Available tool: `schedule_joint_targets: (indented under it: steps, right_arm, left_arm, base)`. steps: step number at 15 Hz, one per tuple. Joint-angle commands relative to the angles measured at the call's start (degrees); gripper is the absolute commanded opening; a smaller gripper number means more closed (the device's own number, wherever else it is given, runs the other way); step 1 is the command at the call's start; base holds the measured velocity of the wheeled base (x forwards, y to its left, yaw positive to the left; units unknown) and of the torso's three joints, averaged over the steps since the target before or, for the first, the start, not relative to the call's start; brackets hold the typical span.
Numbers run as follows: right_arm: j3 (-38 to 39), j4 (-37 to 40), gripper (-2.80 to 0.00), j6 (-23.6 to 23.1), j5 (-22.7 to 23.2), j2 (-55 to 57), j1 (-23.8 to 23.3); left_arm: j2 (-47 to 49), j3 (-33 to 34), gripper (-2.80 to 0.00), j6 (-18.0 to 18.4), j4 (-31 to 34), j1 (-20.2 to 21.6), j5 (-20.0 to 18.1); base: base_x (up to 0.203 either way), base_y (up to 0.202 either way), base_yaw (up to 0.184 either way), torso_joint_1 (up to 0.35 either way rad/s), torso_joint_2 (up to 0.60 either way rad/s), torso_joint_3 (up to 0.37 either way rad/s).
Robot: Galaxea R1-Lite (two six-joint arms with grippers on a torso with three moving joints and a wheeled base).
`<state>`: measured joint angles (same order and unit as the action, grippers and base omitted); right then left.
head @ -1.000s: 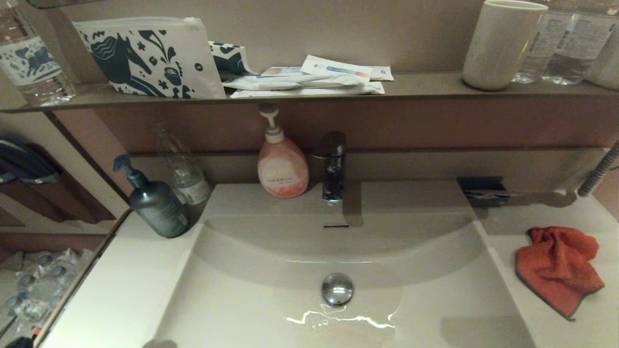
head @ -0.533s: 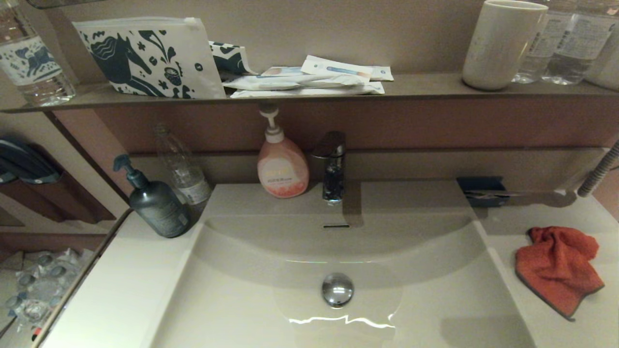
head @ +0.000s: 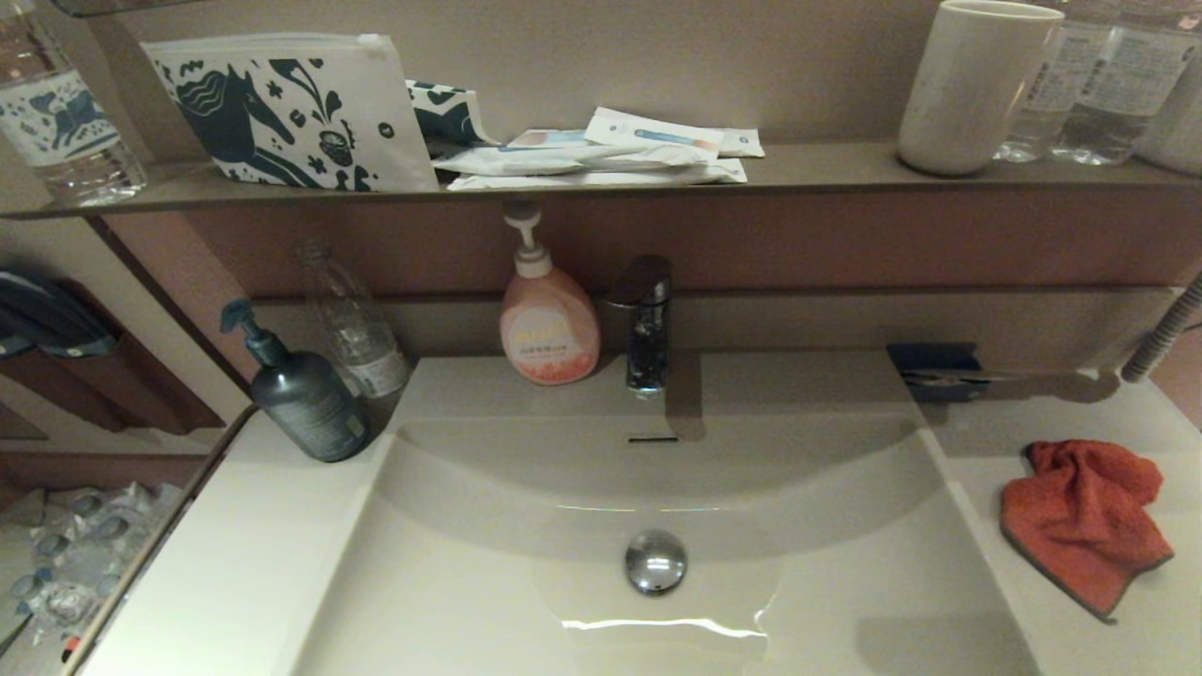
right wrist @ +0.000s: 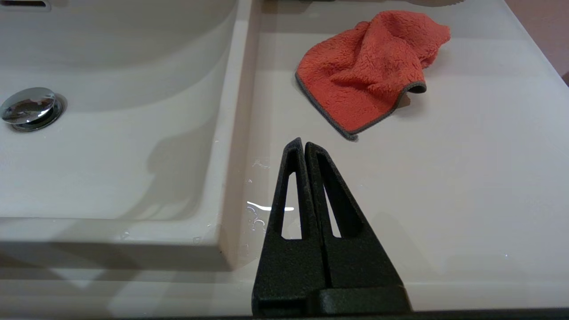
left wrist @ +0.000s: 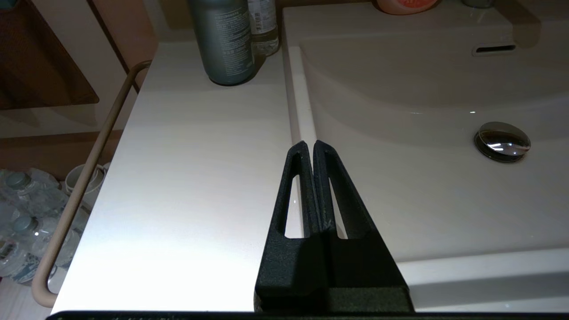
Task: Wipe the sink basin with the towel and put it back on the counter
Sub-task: Pick up the cloth
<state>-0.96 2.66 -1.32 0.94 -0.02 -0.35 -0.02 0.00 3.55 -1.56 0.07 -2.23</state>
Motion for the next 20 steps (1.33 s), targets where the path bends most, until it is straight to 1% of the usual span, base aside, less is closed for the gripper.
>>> schedule_joint_targets:
  steps: [1,7,9,11,13,14,17,18,20]
  right_arm:
    - [0.0,0.1,-2.8,0.1,0.0,0.0,0.0]
    - [-0.9,0.6,-2.8,-0.5,-0.2,0.2,-0.1]
    - [-4.1,0.8,-2.8,-0.7,-0.2,2.2,-0.1]
    - [-9.3,0.8,-2.8,-0.7,-0.2,6.8,-0.1]
    - [-12.6,0.7,-2.8,-0.7,-0.7,12.1,-0.1]
    - [-13.4,0.7,-2.8,-0.7,-2.5,15.0,-0.1]
    - [-15.1,-0.6,-2.8,0.1,-10.4,28.4,-0.1]
    - [-16.3,-2.0,-2.8,1.1,-12.3,34.0,-0.1]
    - [-19.3,-5.0,-2.8,3.0,-14.5,44.6,-1.2]
  left_arm:
    - [0.1,0.0,-2.8,0.0,0.0,0.0,0.0]
    - [0.1,0.0,-2.8,0.0,0.0,0.0,0.0]
    - [0.1,0.0,-2.8,0.0,0.0,0.0,0.0]
    - [0.1,0.0,-2.8,0.0,0.0,0.0,0.0]
    - [0.1,0.0,-2.8,0.0,0.0,0.0,0.0]
    - [0.1,0.0,-2.8,0.0,0.0,0.0,0.0]
    - [0.1,0.0,-2.8,0.0,0.0,0.0,0.0]
    - [0.1,0.0,-2.8,0.0,0.0,0.0,0.0]
    - [0.1,0.0,-2.8,0.0,0.0,0.0,0.0]
  base:
    - [0.0,0.0,0.0,0.0,0.0,0.0]
    - [0.0,0.0,0.0,0.0,0.0,0.0]
    - [0.0,0.0,0.0,0.0,0.0,0.0]
    - [0.0,0.0,0.0,0.0,0.0,0.0]
    - [0.0,0.0,0.0,0.0,0.0,0.0]
    - [0.0,0.0,0.0,0.0,0.0,0.0]
    - [0.0,0.0,0.0,0.0,0.0,0.0]
    - [0.0,0.0,0.0,0.0,0.0,0.0]
    - [0.0,0.0,0.0,0.0,0.0,0.0]
